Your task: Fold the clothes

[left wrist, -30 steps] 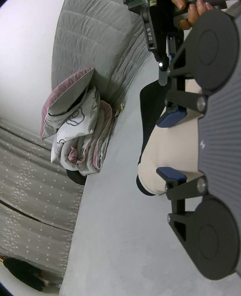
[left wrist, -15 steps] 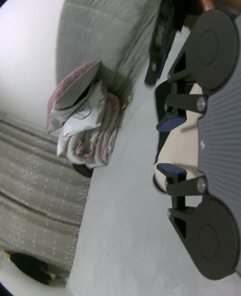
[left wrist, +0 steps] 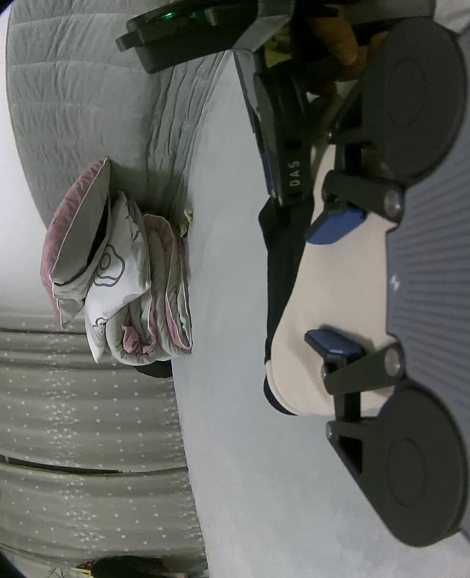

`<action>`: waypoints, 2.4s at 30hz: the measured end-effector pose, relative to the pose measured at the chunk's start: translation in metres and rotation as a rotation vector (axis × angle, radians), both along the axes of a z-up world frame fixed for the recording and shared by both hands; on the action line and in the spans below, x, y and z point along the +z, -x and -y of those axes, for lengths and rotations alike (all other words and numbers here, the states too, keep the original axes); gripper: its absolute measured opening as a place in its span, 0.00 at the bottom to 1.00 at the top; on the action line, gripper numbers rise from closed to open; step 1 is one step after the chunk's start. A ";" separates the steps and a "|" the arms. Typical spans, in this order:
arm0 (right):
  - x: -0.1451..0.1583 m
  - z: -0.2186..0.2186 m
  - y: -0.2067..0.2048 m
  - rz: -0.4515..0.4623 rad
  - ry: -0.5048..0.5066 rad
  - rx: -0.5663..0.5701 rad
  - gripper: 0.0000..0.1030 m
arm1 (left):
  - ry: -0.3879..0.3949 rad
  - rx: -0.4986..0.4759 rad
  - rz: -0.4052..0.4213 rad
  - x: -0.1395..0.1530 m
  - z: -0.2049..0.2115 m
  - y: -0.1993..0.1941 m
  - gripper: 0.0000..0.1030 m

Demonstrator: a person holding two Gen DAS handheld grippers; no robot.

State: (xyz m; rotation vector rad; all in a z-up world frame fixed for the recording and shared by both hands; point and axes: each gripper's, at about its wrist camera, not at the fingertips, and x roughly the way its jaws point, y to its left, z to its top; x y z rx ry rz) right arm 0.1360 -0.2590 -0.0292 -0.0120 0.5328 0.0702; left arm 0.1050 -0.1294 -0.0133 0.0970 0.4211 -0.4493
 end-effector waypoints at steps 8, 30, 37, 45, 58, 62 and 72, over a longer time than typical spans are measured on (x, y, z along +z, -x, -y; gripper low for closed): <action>0.029 0.037 0.010 0.065 -0.223 0.052 0.26 | 0.176 -0.087 -0.014 0.011 -0.017 0.013 0.44; 0.020 0.107 -0.009 -0.245 -0.588 0.025 0.59 | 0.321 -0.069 -0.262 0.014 -0.042 0.017 0.66; 0.009 0.127 -0.016 -0.326 -0.799 0.055 0.60 | 0.531 0.049 -0.367 0.019 -0.087 -0.004 0.91; 0.011 0.119 -0.018 -0.351 -0.758 0.074 0.62 | 0.391 0.206 -0.394 0.025 -0.090 -0.018 1.00; 0.042 0.099 0.000 -0.296 -0.480 0.000 0.62 | 0.209 0.349 -0.516 0.025 -0.081 -0.025 1.00; 0.052 0.096 0.008 -0.272 -0.405 -0.026 0.62 | 0.184 0.364 -0.533 0.029 -0.077 -0.025 1.00; 0.074 0.094 0.024 -0.198 -0.240 -0.084 0.63 | 0.148 0.367 -0.584 0.038 -0.068 -0.024 1.00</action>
